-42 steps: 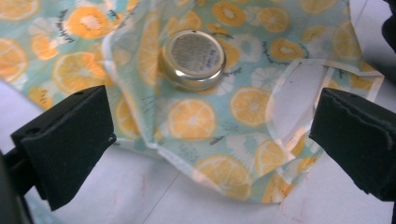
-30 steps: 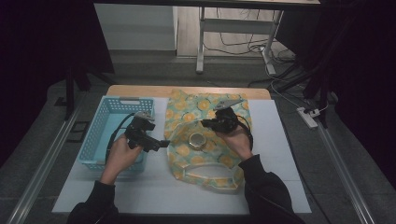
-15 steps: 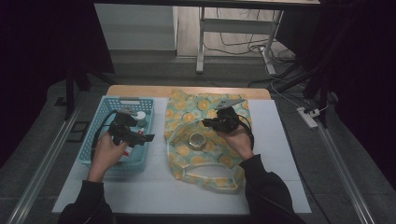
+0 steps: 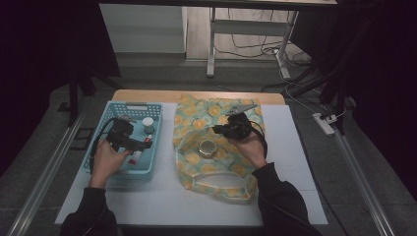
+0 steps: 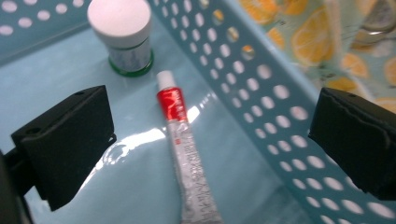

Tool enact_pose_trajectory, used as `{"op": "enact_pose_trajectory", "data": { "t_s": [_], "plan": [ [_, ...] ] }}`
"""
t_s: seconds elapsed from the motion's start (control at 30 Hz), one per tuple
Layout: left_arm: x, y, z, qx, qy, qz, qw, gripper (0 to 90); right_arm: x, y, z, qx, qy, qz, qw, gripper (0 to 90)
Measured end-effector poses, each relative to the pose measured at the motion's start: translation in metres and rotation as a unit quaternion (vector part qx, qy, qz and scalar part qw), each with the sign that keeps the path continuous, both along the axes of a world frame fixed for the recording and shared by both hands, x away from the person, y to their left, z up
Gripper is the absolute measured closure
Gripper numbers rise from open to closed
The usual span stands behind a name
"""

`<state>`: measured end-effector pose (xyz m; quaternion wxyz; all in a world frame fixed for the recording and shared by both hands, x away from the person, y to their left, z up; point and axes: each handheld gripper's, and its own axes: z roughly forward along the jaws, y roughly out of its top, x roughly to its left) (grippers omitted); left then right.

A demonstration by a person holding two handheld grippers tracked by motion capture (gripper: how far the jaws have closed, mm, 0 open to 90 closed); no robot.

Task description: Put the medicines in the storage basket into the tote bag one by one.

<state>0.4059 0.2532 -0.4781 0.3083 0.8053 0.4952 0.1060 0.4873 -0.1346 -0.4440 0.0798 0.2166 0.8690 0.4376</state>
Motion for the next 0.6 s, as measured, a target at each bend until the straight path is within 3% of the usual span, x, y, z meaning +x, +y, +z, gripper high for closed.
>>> {"op": "enact_pose_trajectory", "data": {
  "t_s": [0.3, 0.6],
  "plan": [
    [0.009, 0.001, -0.018, 0.034, 0.038, 0.005, 0.9987, 0.0, -0.001, 0.002, -0.001, -0.001, 0.000, 0.003, 1.0000, 90.0],
    [0.014, -0.006, -0.031, 0.090, 0.080, 0.013, 0.9927, 3.1, -0.002, 0.004, -0.001, -0.004, 0.000, 0.006, 1.0000, 90.0]
  ]
}}
